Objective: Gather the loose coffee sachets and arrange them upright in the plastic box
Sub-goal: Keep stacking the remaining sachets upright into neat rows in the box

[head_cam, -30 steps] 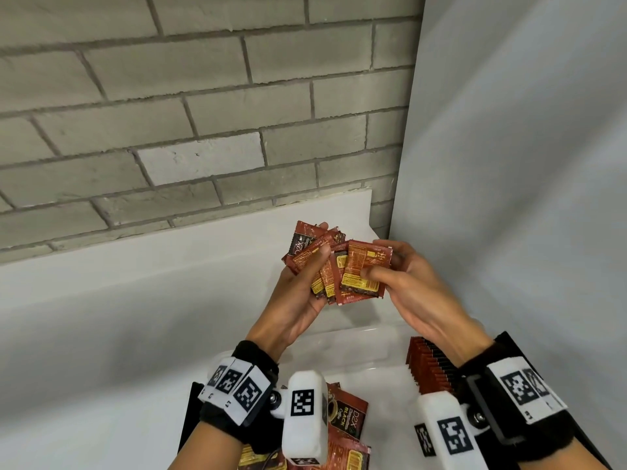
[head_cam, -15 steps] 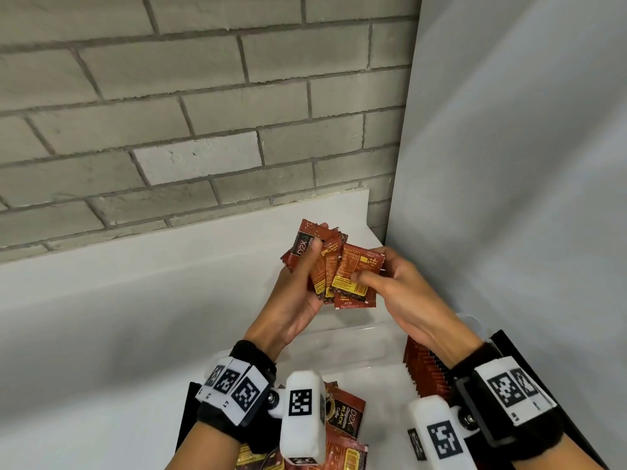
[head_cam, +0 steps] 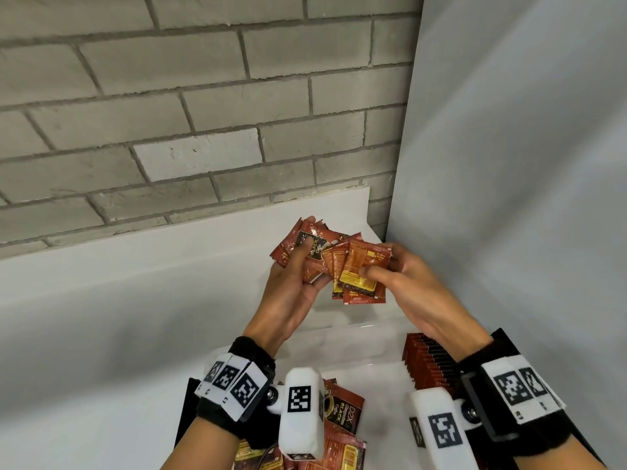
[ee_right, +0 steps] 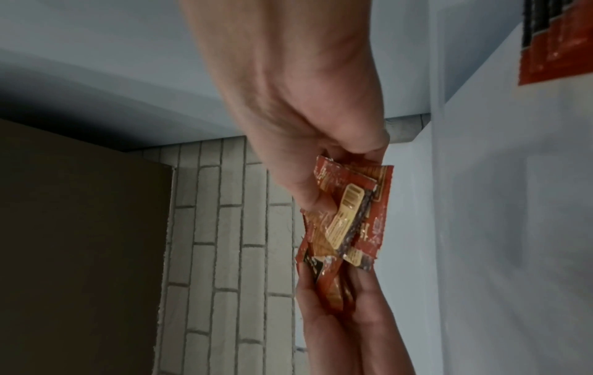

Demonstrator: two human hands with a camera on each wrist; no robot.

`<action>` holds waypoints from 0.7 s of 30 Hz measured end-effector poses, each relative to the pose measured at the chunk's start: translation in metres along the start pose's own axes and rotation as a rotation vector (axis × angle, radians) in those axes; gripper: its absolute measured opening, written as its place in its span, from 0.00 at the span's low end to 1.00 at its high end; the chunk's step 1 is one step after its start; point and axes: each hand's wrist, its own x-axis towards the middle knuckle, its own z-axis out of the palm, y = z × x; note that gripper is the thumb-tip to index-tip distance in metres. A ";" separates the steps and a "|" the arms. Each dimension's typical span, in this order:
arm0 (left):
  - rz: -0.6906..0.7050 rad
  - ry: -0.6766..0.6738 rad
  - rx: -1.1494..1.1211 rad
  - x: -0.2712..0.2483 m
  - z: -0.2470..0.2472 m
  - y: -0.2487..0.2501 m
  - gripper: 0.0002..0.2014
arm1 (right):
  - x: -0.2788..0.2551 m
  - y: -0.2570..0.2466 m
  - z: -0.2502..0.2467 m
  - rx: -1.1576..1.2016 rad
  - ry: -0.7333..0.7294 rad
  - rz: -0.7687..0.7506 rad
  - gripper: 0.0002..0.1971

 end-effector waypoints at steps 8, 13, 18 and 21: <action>0.062 -0.087 0.257 -0.003 -0.001 -0.006 0.18 | 0.001 -0.005 -0.004 0.107 0.061 -0.034 0.14; 0.049 -0.123 0.337 -0.003 -0.003 -0.008 0.21 | -0.003 -0.005 -0.003 -0.001 -0.080 0.031 0.12; 0.064 -0.165 0.434 -0.004 -0.002 -0.010 0.25 | -0.002 -0.004 -0.004 -0.028 -0.069 0.085 0.13; 0.079 -0.161 0.415 -0.005 0.000 -0.008 0.25 | -0.003 -0.003 -0.001 -0.024 -0.082 0.107 0.11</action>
